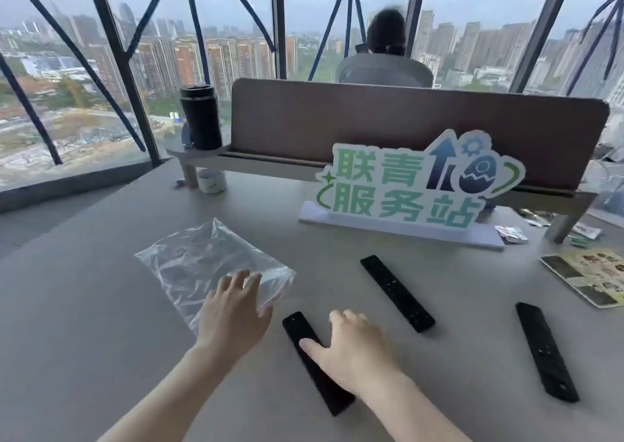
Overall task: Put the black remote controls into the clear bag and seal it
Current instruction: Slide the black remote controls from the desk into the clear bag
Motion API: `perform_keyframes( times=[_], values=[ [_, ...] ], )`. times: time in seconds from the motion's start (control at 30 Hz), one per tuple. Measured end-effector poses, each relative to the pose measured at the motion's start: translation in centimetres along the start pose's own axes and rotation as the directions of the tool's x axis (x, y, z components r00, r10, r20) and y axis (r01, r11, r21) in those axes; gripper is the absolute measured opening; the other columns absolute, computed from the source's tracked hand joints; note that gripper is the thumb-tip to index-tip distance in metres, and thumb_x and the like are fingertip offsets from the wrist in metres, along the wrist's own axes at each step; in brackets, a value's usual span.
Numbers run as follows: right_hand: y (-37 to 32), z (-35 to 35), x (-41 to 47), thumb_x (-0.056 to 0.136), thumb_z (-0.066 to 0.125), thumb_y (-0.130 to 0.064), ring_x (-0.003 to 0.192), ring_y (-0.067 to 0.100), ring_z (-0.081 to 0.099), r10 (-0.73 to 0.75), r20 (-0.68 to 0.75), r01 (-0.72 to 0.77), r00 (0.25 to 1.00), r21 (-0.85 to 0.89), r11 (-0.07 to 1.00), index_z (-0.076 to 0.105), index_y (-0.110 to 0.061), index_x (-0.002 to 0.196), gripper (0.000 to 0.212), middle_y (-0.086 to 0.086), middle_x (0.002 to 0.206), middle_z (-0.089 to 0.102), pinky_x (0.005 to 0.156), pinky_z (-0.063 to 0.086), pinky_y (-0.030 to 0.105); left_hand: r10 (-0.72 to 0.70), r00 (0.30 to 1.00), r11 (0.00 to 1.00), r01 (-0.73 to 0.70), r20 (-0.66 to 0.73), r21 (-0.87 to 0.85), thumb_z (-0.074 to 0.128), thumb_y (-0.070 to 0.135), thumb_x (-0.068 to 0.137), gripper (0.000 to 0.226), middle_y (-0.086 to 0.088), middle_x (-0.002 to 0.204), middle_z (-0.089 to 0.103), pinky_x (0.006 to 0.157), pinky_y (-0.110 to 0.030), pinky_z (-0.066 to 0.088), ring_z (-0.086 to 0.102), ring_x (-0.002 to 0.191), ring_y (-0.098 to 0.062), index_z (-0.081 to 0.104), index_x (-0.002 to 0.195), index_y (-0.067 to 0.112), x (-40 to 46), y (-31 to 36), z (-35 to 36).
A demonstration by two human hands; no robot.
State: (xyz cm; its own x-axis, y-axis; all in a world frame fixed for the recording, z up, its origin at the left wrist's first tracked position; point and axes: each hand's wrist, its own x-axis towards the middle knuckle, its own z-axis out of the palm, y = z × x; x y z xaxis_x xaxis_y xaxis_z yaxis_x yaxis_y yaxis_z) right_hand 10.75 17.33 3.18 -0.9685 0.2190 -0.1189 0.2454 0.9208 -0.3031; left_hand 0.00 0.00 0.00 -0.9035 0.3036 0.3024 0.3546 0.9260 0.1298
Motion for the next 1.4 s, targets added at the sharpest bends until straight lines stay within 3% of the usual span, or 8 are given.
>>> perform_keyframes(
  times=[0.23, 0.43, 0.57, 0.73, 0.87, 1.07, 1.2, 1.4],
  values=[
    [-0.9, 1.3, -3.9, 0.085, 0.052, -0.056, 0.092, 0.029, 0.062, 0.069, 0.085, -0.071, 0.994, 0.013, 0.997, 0.046, -0.020, 0.086, 0.037, 0.003, 0.098, 0.067, 0.067, 0.038, 0.035, 0.018, 0.999, 1.000, -0.018, 0.035, 0.003, 0.048, 0.007, 0.080, 0.014, -0.008, 0.082, 0.054, 0.052, -0.036, 0.042, 0.064, 0.072, -0.036, 0.062, 0.077, 0.010, -2.6, -1.1, -0.2],
    [1.3, -0.8, -7.4, 0.093, 0.061, -0.036, 0.030, 0.013, 0.048, 0.104, 0.235, -0.244, 0.966, 0.712, 0.658, 0.053, -0.013, 0.079, 0.028, 0.002, 0.058, 0.056, 0.031, 0.034, 0.020, 0.089, 0.986, 0.968, -0.120, -0.144, -0.221, 0.056, 0.007, 0.083, 0.014, -0.010, 0.077, 0.060, 0.047, -0.034, 0.043, 0.063, 0.060, -0.039, 0.069, 0.083, 0.013, -3.9, 1.6, -2.7],
    [0.3, -1.4, -4.7, 0.088, 0.064, -0.038, 0.034, 0.014, 0.044, 0.087, 0.296, -0.278, 0.951, 0.702, 0.656, 0.057, -0.018, 0.073, 0.026, 0.002, 0.056, 0.056, 0.039, 0.028, 0.020, 0.055, 0.988, 0.895, -0.112, -0.143, -0.431, 0.050, 0.015, 0.089, 0.021, -0.007, 0.091, 0.062, 0.064, -0.041, 0.052, 0.063, 0.076, -0.034, 0.071, 0.095, 0.016, -3.8, 4.3, -3.9],
    [-0.8, -1.1, -2.5, 0.094, 0.059, -0.015, 0.048, 0.018, 0.057, 0.100, 0.223, -0.244, 0.970, 0.901, 0.358, 0.067, -0.008, 0.100, 0.013, 0.008, 0.084, 0.069, 0.041, 0.046, 0.024, 0.011, 0.992, 0.817, -0.083, -0.129, -0.570, 0.055, 0.017, 0.088, 0.019, -0.003, 0.084, 0.060, 0.062, -0.033, 0.047, 0.060, 0.074, -0.027, 0.073, 0.091, 0.021, -2.5, 5.6, -4.9],
    [4.6, -1.6, -3.0, 0.089, 0.049, -0.011, 0.044, 0.018, 0.056, 0.409, -0.118, -0.157, 0.905, 0.801, 0.578, 0.072, -0.017, 0.083, 0.024, 0.000, 0.069, 0.073, 0.044, 0.043, 0.024, 0.017, 0.992, 0.821, -0.083, -0.122, -0.565, 0.056, 0.018, 0.088, 0.018, 0.009, 0.073, 0.048, 0.056, -0.026, 0.036, 0.057, 0.072, -0.025, 0.071, 0.079, 0.020, -2.4, 5.3, -3.7],
    [12.0, -1.1, 0.8, 0.096, 0.044, -0.039, 0.116, 0.032, 0.058, 0.487, -0.265, -0.418, 0.832, 0.279, 0.865, 0.053, -0.009, 0.131, 0.046, 0.013, 0.130, 0.058, 0.091, 0.047, 0.039, 0.031, 0.995, 0.825, -0.077, -0.092, -0.560, 0.055, 0.027, 0.088, 0.017, 0.002, 0.084, 0.062, 0.068, -0.033, 0.049, 0.058, 0.075, -0.021, 0.072, 0.090, 0.028, -3.0, 5.8, -2.3],
    [11.9, -0.3, 2.5, 0.093, 0.053, -0.038, 0.097, 0.031, 0.064, 0.401, -0.310, -0.365, 0.862, 0.171, 0.915, 0.063, -0.014, 0.102, 0.028, 0.008, 0.105, 0.067, 0.074, 0.047, 0.034, 0.029, 0.997, 0.825, -0.065, -0.073, -0.561, 0.056, 0.027, 0.087, 0.018, 0.001, 0.077, 0.063, 0.066, -0.035, 0.047, 0.057, 0.070, -0.022, 0.069, 0.076, 0.021, -3.1, 5.8, -1.8],
    [13.2, -1.6, 0.2, 0.092, 0.051, -0.026, 0.039, 0.021, 0.042, 0.432, -0.018, -0.300, 0.902, 0.691, 0.657, 0.050, -0.011, 0.067, 0.029, 0.006, 0.055, 0.055, 0.041, 0.027, 0.023, -0.013, 0.999, 0.792, -0.015, -0.040, -0.611, 0.056, 0.026, 0.088, 0.019, 0.003, 0.069, 0.064, 0.054, -0.023, 0.040, 0.056, 0.067, -0.021, 0.070, 0.078, 0.017, -2.9, 7.2, -1.6]
  ],
)
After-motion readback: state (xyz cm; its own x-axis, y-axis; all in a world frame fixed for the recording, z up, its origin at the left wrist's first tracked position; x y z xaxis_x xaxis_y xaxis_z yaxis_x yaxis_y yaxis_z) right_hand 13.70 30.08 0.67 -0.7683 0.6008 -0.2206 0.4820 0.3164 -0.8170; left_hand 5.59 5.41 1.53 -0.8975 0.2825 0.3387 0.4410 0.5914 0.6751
